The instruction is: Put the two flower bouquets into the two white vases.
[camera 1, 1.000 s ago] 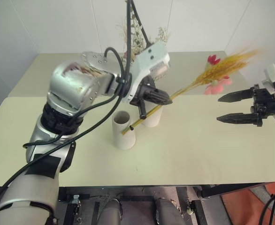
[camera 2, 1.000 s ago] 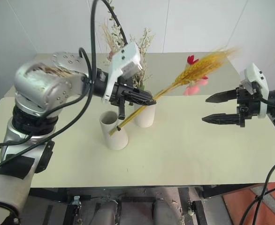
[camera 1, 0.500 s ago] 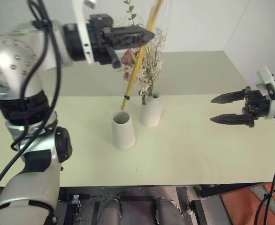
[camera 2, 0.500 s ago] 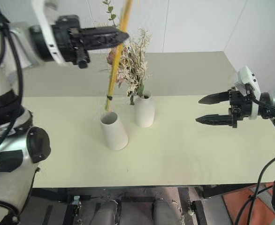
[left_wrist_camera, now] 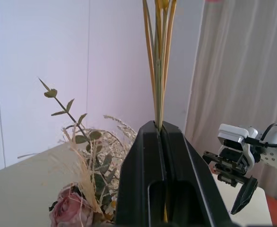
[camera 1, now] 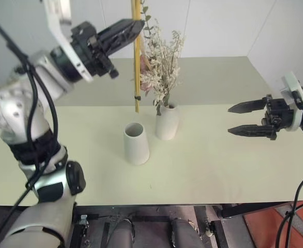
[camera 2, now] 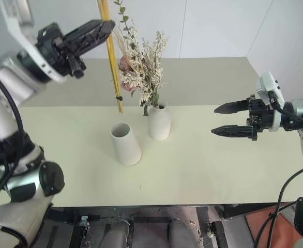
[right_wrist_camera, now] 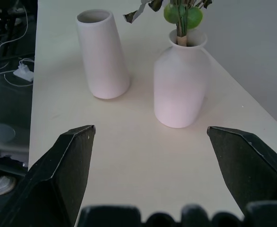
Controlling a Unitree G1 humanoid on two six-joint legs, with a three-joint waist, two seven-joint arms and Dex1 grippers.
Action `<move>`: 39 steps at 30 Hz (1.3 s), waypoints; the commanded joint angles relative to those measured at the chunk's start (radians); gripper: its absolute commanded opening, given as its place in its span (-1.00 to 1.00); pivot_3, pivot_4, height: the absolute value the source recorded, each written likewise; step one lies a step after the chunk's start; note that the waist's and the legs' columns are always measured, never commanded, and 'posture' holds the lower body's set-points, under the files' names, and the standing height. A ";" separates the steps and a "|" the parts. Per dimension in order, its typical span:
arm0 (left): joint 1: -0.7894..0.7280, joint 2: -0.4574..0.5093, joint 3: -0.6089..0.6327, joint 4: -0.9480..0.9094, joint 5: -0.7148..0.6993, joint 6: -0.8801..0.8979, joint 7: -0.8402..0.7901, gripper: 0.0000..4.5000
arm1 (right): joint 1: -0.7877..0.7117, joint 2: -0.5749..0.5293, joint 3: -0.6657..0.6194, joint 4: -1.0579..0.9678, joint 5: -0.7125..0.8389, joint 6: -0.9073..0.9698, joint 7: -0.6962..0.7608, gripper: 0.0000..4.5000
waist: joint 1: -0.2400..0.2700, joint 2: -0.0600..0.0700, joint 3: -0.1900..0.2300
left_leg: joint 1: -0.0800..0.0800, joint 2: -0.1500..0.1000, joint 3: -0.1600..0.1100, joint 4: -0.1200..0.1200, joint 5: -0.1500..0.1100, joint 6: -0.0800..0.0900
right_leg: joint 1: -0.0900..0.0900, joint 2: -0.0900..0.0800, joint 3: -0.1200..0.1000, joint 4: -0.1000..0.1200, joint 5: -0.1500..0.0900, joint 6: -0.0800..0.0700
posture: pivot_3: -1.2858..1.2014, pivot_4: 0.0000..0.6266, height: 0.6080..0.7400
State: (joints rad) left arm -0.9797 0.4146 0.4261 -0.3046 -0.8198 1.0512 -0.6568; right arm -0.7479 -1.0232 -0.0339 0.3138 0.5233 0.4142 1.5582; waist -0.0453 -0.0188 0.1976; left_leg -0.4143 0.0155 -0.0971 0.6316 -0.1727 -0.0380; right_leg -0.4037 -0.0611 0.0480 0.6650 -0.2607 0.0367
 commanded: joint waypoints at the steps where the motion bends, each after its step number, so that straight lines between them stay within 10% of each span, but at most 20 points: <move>1: 0.051 -0.001 0.036 -0.071 -0.070 -0.109 -0.023 -0.97 | 0.009 -0.010 -0.048 -0.045 0.027 0.018 0.020 1.00 | 0.002 0.000 0.000 | 0.000 0.000 0.000 0.000 0.000 0.000 | 0.000 0.000 0.000 0.000 0.000 0.000 | 0.03 -0.52 1.00; 26: 0.413 0.099 -0.144 -0.111 -0.039 -0.366 -0.044 -0.97 | 0.037 0.007 -0.074 -0.109 0.038 0.067 -0.019 1.00 | 0.002 0.000 0.000 | 0.000 0.000 0.000 0.001 0.000 0.000 | 0.001 0.000 0.000 -0.001 0.000 0.000 | 0.03 -0.52 1.00; 33: 0.532 0.188 -0.130 -0.151 -0.051 -0.369 -0.082 -0.13 | 0.054 0.017 -0.074 -0.133 0.039 0.070 -0.031 1.00 | 0.002 0.000 0.000 | 0.000 0.000 0.000 0.001 0.000 0.000 | 0.001 0.000 0.000 -0.001 0.000 0.000 | 0.03 -0.52 1.00; 39: 0.758 0.355 0.115 -0.216 -0.141 -0.358 -0.188 0.74 | 0.092 0.011 -0.086 -0.153 0.038 0.071 -0.032 1.00 | -0.003 0.000 0.000 | 0.000 0.001 0.000 0.000 0.000 0.000 | 0.000 0.000 0.000 -0.001 0.000 0.000 | 0.03 -0.52 1.00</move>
State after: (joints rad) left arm -0.2679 0.7394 0.4509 -0.4687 -0.9459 0.7188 -0.7801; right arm -0.6553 -0.9998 -0.0770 0.1897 0.5356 0.4833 1.5247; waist -0.0478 -0.0187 0.1975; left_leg -0.4138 0.0163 -0.0969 0.6307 -0.1728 -0.0378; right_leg -0.4039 -0.0607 0.0482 0.6641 -0.2605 0.0365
